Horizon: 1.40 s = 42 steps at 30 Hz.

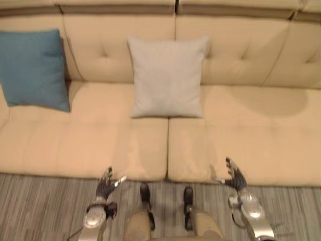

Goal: Pick up cushions and gather them together orderly.

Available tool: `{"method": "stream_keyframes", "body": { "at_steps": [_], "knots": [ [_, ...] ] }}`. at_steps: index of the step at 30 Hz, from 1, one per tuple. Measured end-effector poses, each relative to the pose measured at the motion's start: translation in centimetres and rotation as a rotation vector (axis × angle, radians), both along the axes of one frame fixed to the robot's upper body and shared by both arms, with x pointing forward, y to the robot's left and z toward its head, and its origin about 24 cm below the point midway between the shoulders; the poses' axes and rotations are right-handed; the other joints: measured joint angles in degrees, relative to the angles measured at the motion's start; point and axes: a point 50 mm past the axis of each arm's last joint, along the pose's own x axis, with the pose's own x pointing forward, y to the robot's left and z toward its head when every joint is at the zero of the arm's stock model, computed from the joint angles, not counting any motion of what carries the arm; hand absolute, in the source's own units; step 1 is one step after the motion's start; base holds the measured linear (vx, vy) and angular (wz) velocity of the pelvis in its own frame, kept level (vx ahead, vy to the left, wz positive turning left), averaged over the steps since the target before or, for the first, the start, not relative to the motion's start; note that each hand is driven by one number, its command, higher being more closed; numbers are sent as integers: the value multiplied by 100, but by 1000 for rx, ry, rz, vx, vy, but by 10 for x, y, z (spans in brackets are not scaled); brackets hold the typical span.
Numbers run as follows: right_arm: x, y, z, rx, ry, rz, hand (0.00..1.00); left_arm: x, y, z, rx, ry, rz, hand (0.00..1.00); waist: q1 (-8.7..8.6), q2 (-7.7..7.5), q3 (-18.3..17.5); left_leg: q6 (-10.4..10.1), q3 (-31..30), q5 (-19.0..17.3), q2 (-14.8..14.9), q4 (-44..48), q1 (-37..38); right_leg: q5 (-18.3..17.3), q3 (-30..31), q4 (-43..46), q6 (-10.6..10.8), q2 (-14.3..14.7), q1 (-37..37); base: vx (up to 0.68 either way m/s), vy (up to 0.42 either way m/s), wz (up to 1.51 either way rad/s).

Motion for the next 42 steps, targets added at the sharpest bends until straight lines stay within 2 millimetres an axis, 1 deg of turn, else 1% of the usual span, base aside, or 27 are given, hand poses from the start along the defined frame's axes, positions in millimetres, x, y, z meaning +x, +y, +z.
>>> {"method": "stream_keyframes", "body": {
  "at_steps": [3,7,10,13,14,15,16,17,18,19,20,21,22,23,24,25,26,27,28,29,30,31,33,34,35,38,42],
  "knots": [
    [-36,-14,-25,-20,183,-50,0,-31,4,-18,9,140,-3,0,-96,-9,-148,39,22,-45,-92,-54,348,-29,56,-67,57,-89,336,52,62,1],
    [-60,-18,-35,-34,282,-52,0,-48,3,-24,13,203,-23,0,-115,-37,-255,84,117,-123,-159,-74,669,-69,176,-79,117,-153,589,15,53,-11],
    [-53,-17,-33,-34,268,-44,0,-48,3,-24,11,206,-45,0,-79,-68,-254,92,390,-129,-175,-44,672,18,449,25,256,-198,402,-22,42,-40],
    [-37,-12,-27,-35,220,-16,0,-34,3,-17,21,158,-60,0,-91,-141,-201,277,540,-241,-216,538,119,232,534,156,498,-279,36,-52,23,-25],
    [-31,-11,-23,-39,197,-7,0,-26,1,-11,23,116,-65,0,-46,-69,-201,422,640,-355,7,872,-197,485,607,87,884,-212,-117,-86,17,-34],
    [-20,-7,-20,-36,172,14,0,-19,0,-6,29,78,-71,0,7,21,-73,522,646,-469,168,1092,-330,-191,364,1760,403,-230,-533,-150,5,-28],
    [-20,-5,-20,-33,169,18,0,-16,0,-4,31,68,-79,0,0,7,-50,536,620,-484,177,1160,-320,-488,286,2473,251,-297,-597,-131,-59,5],
    [-25,-2,-22,-24,178,22,0,-15,-1,-3,30,60,-79,0,-7,-32,-25,545,552,-536,140,1276,-267,-841,279,3655,241,-461,-564,-145,-87,24],
    [-25,4,-23,-19,181,46,0,-15,-2,-2,30,53,-80,0,53,-91,-48,545,511,-547,124,1411,-288,-981,347,4412,336,-570,-391,-112,-100,21],
    [-25,6,-23,-18,181,56,0,-14,-1,-1,31,48,-81,0,78,-134,-57,538,495,-538,117,1459,-317,-1021,376,4571,379,-597,-299,-164,-129,22],
    [-23,8,-23,-16,179,66,0,-13,-2,0,32,40,-78,0,114,-267,-88,468,454,-475,96,1613,-460,-1077,408,4582,472,-637,-1,-154,-121,20],
    [-22,8,-23,-16,175,66,0,-13,-3,0,27,40,-75,0,127,-332,-100,422,431,-409,85,1695,-570,-1313,441,4306,580,-643,137,-213,-166,22],
    [-15,6,-20,-26,158,64,0,-13,-6,-1,17,44,-60,0,124,-390,-139,336,402,-257,114,1730,-732,-1718,396,3809,573,-604,303,-233,-168,-11],
    [-8,0,-15,-47,132,59,0,-12,-17,-4,-15,43,-59,0,257,-267,-155,264,438,-46,220,1518,-905,-2041,202,3257,379,-487,298,-317,-211,-30],
    [-4,-2,-12,-56,118,60,0,-11,-21,-4,-24,38,-60,0,309,-225,-115,232,445,37,274,1414,-965,-2193,120,3051,332,-415,290,-302,-183,-39],
    [3,-4,-9,-70,101,59,0,-9,-26,-5,-36,37,-62,0,312,-144,-63,136,390,227,295,1227,-1105,-2426,40,2720,143,-340,293,-431,-217,3],
    [7,-12,-5,-90,95,49,0,-4,-35,-6,-60,27,-71,0,208,139,56,-56,170,218,387,964,-1200,-2350,-165,2591,-37,-135,235,-304,-138,27],
    [6,-13,-5,-90,96,43,0,-2,-37,-5,-67,22,-75,0,180,111,85,-275,120,44,377,860,-1204,-2279,-209,2505,-110,-182,186,-364,-98,51],
    [3,-13,-7,-82,103,27,0,0,-38,-4,-73,10,-76,0,136,65,117,-288,85,-130,359,1110,-1302,-2155,-340,2411,-226,-247,166,-294,-64,38],
    [0,-13,-8,-71,104,11,0,-1,-38,-4,-73,12,-75,0,107,-6,125,-125,116,-244,337,2002,-1320,-2044,-351,2350,-294,-344,148,-339,-86,27],
    [-2,-13,-9,-70,108,7,0,-2,-38,-5,-75,17,-74,0,99,-8,118,-66,115,-307,347,2332,-1283,-1991,-337,2304,-300,-342,144,-266,-106,1],
    [-3,-13,-7,-70,96,9,0,-5,-39,-5,-77,19,-71,0,101,25,96,-29,76,-656,373,2839,-1115,-1896,-271,2222,-298,-309,153,-122,-48,-17],
    [-4,-8,-6,-57,89,12,0,-10,-38,-4,-77,16,-64,0,124,73,81,-108,-81,-1283,470,3127,-765,-1699,-110,2088,-303,-180,81,-118,13,-40],
    [-4,-7,-7,-51,89,12,0,-11,-38,-4,-78,20,-62,0,134,94,73,-148,-172,-1411,462,3061,-640,-1609,-51,2019,-279,-113,81,-140,84,-54],
    [-5,-5,-9,-43,95,7,0,-12,-38,-5,-80,24,-60,0,129,142,41,-221,-249,-1490,456,2831,-468,-1515,37,1945,-228,-42,115,-110,91,-43],
    [-9,-6,-14,-41,123,-2,0,-9,-39,-6,-82,23,-64,0,106,67,-44,-228,-195,-1525,351,2186,-162,-1207,218,1542,-111,-28,145,-144,122,-34],
    [-13,-14,-15,-34,128,-65,0,1,-40,-4,-82,5,-74,0,63,79,-99,-222,233,-1470,263,1843,41,-682,727,877,68,-18,212,-87,110,-56]
  ]
}}
